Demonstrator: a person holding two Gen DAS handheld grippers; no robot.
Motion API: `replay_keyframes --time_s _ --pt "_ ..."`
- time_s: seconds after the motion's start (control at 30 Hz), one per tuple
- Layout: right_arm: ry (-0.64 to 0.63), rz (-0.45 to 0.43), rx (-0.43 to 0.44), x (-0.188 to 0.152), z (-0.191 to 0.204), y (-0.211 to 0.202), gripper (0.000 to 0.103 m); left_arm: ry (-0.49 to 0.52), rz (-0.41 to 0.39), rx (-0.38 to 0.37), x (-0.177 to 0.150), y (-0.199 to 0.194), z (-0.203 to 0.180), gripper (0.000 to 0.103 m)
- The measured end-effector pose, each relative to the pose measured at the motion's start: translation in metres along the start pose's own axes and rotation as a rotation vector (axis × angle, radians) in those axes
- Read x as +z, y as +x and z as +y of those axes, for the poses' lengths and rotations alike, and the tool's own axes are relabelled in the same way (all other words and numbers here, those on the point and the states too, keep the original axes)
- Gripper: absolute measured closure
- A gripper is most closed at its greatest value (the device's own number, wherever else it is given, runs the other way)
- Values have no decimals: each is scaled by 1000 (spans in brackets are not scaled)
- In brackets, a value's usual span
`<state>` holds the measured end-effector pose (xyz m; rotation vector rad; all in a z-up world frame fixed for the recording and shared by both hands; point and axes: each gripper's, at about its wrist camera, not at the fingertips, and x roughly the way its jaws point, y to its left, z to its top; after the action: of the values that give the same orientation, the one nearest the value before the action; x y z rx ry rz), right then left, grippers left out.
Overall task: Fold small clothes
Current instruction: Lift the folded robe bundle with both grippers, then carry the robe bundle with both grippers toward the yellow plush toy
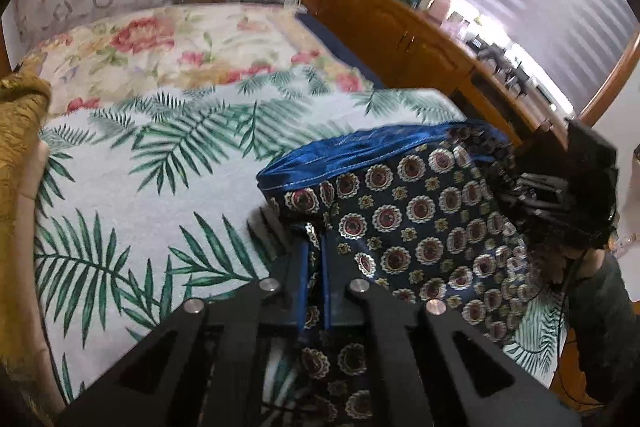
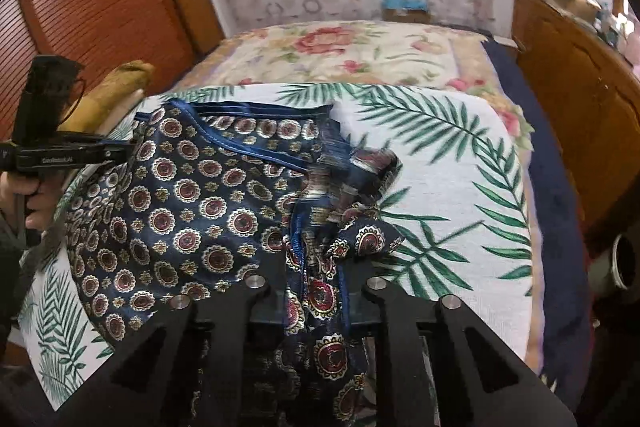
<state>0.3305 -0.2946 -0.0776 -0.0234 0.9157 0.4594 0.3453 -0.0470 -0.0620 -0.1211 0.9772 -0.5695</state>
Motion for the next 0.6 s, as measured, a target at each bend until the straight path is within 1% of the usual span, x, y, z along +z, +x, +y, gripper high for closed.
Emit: replay_keyframes --time_s 0.07,0.1,0.17,0.27,0.33,0.47,0.6 --pt "-24 -20 -15 -2 6 -4 93 2 -40 -5 -3 -13 -5 102" --pt "-26 -34 -22 -4 8 -6 94 6 -76 -10 -5 -25 -10 103" --pt "-32 -69 -32 -7 14 -14 94 13 -122 -11 -6 -42 -17 103" --pt "-43 -144 -49 -8 24 -33 95 43 -204 -20 -10 -74 -36 103" --pt "-48 -194 -57 -7 31 -48 95 57 -236 -27 -9 -90 -44 103" --pt "-72 -263 -66 3 44 -74 95 80 -314 -17 -6 -123 -54 102" --pt "-111 -308 -70 19 58 -93 95 65 -374 8 -8 -150 -48 102"
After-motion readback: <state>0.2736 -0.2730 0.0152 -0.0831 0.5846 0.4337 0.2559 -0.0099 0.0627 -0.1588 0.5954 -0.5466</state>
